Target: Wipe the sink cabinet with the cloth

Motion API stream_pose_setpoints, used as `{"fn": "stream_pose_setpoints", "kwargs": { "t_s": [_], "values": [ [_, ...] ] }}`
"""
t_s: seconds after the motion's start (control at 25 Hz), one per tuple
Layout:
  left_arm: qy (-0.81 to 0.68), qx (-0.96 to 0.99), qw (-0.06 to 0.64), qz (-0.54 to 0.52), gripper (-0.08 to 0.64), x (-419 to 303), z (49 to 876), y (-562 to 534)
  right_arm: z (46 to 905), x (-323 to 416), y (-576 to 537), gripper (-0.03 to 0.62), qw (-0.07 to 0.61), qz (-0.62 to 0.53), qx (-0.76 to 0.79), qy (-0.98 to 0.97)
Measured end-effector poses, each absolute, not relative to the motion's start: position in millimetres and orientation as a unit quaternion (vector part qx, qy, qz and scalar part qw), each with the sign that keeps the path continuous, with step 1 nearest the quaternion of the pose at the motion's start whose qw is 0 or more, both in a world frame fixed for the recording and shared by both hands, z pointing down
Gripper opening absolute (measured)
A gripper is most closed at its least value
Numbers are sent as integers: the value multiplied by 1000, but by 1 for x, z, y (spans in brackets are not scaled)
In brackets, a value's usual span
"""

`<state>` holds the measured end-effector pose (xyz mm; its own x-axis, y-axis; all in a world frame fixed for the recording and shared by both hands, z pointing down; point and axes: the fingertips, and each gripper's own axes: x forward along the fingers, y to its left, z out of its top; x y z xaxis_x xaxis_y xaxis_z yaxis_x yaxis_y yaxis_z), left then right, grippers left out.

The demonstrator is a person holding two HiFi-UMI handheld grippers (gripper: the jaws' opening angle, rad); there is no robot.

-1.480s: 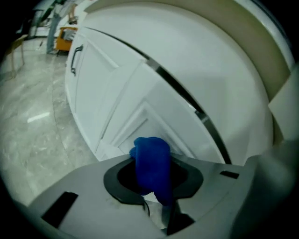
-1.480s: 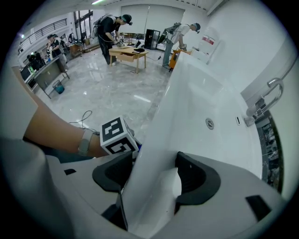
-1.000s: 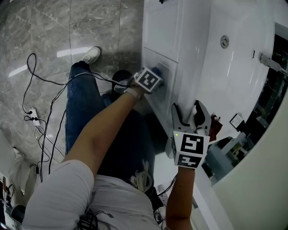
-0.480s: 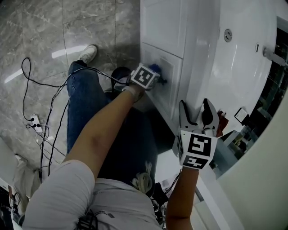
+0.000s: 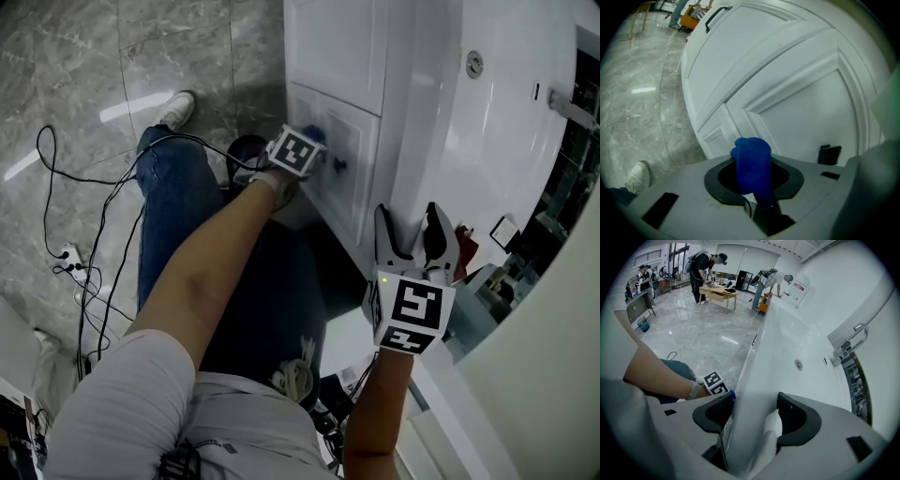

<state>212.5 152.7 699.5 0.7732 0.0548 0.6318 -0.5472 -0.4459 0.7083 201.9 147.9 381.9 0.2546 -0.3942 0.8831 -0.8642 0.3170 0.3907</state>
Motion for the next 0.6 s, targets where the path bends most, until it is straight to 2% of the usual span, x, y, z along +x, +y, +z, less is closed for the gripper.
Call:
{"fn": "stream_pose_setpoints", "kwargs": {
  "t_s": [0.28, 0.6],
  "values": [
    [-137, 792, 509, 308, 98, 218, 719, 162, 383, 205, 147, 265, 570, 199, 559, -568],
    [-49, 827, 455, 326, 94, 229, 696, 211, 383, 205, 147, 265, 571, 198, 562, -565]
  ]
}}
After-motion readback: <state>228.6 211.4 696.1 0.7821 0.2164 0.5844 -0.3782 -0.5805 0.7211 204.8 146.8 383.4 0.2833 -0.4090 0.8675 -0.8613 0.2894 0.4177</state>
